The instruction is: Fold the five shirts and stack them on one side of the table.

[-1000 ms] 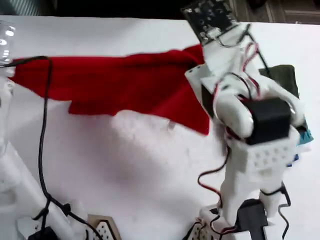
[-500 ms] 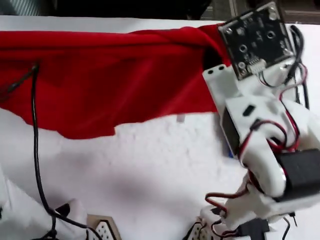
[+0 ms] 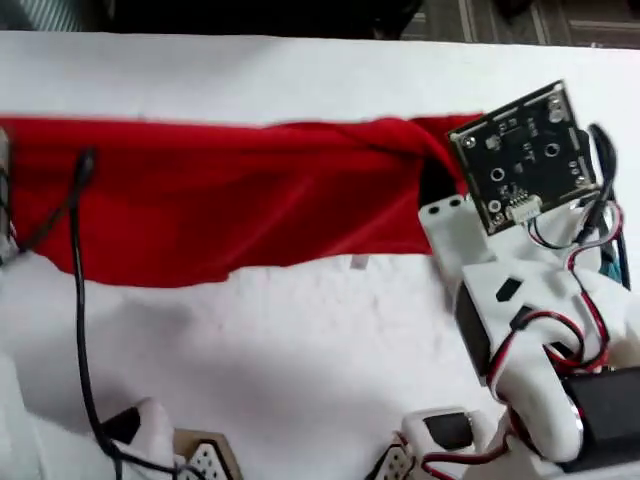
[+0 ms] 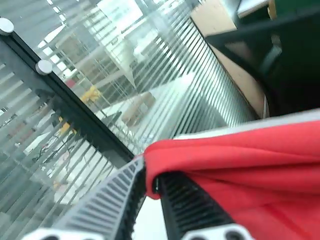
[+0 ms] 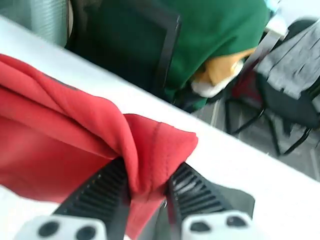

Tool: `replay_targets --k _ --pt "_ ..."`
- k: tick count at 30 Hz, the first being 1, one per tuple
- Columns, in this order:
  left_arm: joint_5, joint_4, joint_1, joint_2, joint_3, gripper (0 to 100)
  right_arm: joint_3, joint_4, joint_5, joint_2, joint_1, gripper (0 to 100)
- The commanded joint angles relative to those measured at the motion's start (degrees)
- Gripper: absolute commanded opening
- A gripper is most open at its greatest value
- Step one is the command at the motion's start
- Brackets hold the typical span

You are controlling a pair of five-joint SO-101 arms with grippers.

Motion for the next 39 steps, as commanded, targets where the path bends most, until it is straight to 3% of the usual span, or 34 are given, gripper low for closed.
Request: replay_targets --k 1,9,12,18,23,29,34,39 --pt "-2.64 4.84 -1.1 -0.31 -0.35 2 11.96 -0.04 0.44 -2.07 1.27 1.9" --pt "-9.41 4.48 -1.1 -0.31 28.48 2 32.09 -2.24 -0.09 -2.33 -0.04 1.9" --pt "-9.58 0.0 -1.1 -0.57 37.89 2 36.13 -6.37 -0.09 -2.24 -1.36 1.9" --pt "-6.33 -22.59 2.24 -0.22 49.05 2 45.1 -25.89 -0.09 -0.22 -2.95 1.9" --pt "-3.43 -41.58 8.13 -0.13 59.34 2 46.07 -39.96 -0.09 9.01 -2.51 1.9" --pt "-3.52 -67.69 9.98 -0.13 75.52 2 45.98 -57.71 -0.09 19.91 -2.86 1.9" --pt "-3.43 -81.76 9.1 -0.13 80.79 2 45.98 -73.1 -0.18 25.01 -2.59 1.9" --pt "-3.87 -93.63 9.19 -0.04 83.43 2 45.98 -82.24 -0.18 27.91 -3.03 1.9"
